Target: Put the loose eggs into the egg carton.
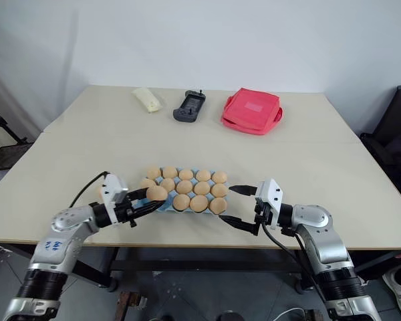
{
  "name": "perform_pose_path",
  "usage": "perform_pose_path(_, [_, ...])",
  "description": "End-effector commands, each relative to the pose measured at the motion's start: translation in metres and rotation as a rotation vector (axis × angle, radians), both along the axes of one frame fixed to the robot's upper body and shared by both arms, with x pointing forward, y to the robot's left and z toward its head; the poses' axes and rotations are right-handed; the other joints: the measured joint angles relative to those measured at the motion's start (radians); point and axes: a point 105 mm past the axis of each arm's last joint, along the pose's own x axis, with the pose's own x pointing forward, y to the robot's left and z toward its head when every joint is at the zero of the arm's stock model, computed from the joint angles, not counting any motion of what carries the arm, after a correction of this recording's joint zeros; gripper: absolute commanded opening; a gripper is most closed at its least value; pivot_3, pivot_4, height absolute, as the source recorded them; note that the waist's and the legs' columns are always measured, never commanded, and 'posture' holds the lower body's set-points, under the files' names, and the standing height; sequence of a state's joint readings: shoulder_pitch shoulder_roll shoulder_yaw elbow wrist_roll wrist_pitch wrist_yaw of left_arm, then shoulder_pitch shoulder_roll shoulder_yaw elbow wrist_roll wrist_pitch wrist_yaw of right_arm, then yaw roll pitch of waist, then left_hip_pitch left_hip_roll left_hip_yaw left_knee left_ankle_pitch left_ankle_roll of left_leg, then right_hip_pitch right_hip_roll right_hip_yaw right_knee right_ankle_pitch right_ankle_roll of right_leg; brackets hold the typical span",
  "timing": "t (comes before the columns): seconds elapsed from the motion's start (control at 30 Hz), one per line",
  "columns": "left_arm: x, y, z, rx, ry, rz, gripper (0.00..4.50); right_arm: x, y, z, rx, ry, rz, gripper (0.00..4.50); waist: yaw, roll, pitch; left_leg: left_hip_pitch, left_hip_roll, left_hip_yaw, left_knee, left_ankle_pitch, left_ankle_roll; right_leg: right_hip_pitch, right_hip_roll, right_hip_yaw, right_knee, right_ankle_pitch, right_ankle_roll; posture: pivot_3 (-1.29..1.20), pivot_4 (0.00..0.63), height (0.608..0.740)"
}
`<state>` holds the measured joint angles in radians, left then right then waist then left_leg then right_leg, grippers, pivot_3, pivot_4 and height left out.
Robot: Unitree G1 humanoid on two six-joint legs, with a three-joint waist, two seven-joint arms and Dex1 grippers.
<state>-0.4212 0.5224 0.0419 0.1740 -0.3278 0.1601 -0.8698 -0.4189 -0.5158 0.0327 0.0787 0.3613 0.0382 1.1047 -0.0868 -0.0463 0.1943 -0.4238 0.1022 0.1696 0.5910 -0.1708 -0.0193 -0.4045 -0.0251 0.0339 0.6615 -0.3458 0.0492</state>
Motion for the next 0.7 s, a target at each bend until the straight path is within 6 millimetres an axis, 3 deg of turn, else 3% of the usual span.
perform_pose_path(0.03, [0.001,0.005,0.009,0.006,-0.037,0.002,2.58,-0.006,0.0,0.013,0.021,-0.065,0.004,4.5,0.0,0.0,0.0,0.0,0.0,0.0,0.0,0.0,0.0,0.0,0.0,0.0,0.0,0.0,0.0,0.0,0.15,0.74])
perform_pose_path(0.2, [-0.014,0.027,0.017,0.011,-0.064,0.027,4.07,-0.008,-0.001,0.013,0.025,-0.063,0.001,4.5,-0.003,0.0,0.0,0.0,0.001,0.001,0.0,0.0,0.0,0.0,0.0,0.0,0.0,0.0,0.0,0.0,0.15,0.74])
perform_pose_path(0.27, [-0.021,0.035,0.019,0.018,-0.064,0.031,4.07,-0.008,-0.001,0.013,0.024,-0.061,0.001,4.5,-0.001,0.0,0.0,0.0,0.002,0.0,0.0,0.0,0.0,0.0,0.0,0.0,0.0,0.0,0.0,0.0,0.15,0.74])
perform_pose_path(0.4, [-0.043,0.073,0.021,0.041,-0.05,0.118,4.07,-0.01,0.0,0.013,0.031,-0.062,0.027,4.5,-0.004,0.0,0.0,0.0,0.002,0.0,-0.001,-0.001,-0.001,0.0,-0.001,0.0,0.0,0.0,0.0,0.0,0.15,0.74])
perform_pose_path(0.5, [-0.062,0.097,0.011,0.026,0.021,0.203,4.48,-0.009,0.005,0.015,0.047,-0.067,0.051,4.5,-0.006,0.0,0.0,0.0,0.002,0.0,-0.001,-0.001,0.0,0.0,-0.002,0.0,0.0,-0.001,-0.001,0.0,0.15,0.74])
perform_pose_path(0.7, [-0.098,0.145,-0.01,-0.056,0.034,0.503,4.48,-0.012,0.015,0.021,0.082,-0.08,0.128,4.5,-0.019,0.0,0.0,0.0,0.002,0.0,-0.003,-0.002,0.0,0.0,-0.004,0.0,-0.002,-0.004,-0.008,0.0,0.15,0.74])
